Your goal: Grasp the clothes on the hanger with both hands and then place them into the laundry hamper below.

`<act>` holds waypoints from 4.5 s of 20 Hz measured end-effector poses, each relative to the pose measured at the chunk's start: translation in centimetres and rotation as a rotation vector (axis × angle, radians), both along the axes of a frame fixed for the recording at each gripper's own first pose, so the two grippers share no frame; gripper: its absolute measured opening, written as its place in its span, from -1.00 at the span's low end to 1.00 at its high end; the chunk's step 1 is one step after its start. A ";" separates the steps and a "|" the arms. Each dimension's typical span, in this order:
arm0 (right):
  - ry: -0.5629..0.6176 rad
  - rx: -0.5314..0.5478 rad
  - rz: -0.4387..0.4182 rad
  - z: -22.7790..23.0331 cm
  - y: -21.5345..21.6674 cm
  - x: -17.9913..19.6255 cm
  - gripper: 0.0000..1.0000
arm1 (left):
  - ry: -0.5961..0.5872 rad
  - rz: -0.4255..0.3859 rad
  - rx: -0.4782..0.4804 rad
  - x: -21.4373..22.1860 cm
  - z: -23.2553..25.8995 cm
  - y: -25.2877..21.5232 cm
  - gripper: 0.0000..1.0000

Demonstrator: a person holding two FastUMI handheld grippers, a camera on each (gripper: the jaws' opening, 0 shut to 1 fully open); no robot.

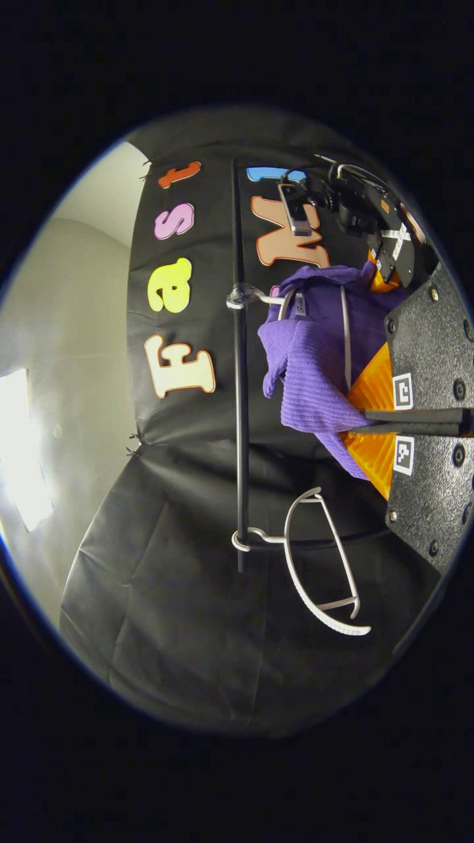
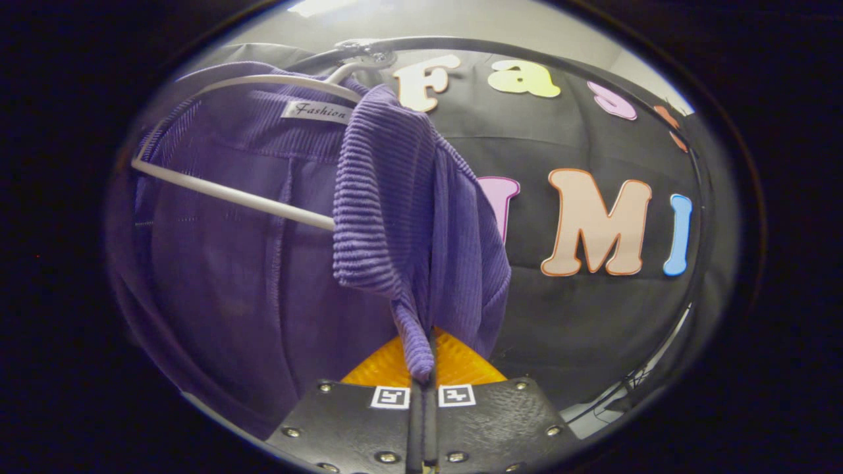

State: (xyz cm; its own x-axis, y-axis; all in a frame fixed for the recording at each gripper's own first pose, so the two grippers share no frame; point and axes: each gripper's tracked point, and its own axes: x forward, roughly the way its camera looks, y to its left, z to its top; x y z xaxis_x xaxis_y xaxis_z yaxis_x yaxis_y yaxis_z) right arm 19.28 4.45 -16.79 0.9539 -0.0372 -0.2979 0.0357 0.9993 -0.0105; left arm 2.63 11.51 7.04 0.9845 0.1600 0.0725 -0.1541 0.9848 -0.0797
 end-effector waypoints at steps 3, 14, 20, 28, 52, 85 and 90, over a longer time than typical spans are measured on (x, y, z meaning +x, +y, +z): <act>-0.001 -0.001 -0.035 0.6 -1.6 0.0 -0.96 | -0.017 0.016 -0.016 -0.1 1.0 0.6 -1.00; -0.111 -0.045 -0.174 5.8 -8.6 1.0 -0.96 | -0.065 -0.037 -0.109 -1.2 4.7 0.4 -0.99; -0.173 -0.067 -0.212 8.6 -11.3 2.3 -0.96 | -0.077 -0.016 -0.119 -1.3 6.0 1.6 -0.98; -0.242 -0.060 -0.218 11.5 -12.7 4.4 -1.00 | -0.046 0.073 0.014 -1.3 6.7 5.5 -0.94; -0.164 -0.016 -0.152 6.5 -11.8 7.8 -0.99 | 0.078 0.174 0.070 1.8 -0.4 9.3 -1.00; 0.145 0.033 -0.015 -7.4 -6.2 2.3 -0.99 | 0.338 0.064 0.014 2.2 -14.3 4.3 -0.99; 0.163 0.035 0.018 -7.9 -4.8 1.4 -0.99 | 0.383 0.036 0.039 1.7 -16.8 2.9 -1.00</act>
State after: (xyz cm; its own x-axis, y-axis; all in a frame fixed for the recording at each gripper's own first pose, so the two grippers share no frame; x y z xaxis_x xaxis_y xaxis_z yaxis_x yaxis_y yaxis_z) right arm 20.64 -0.36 -24.69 0.8933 -0.0076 -0.4493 0.0185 0.9996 0.0199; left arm 4.31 14.37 -9.77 0.9353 0.1993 -0.2925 -0.2002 0.9794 0.0273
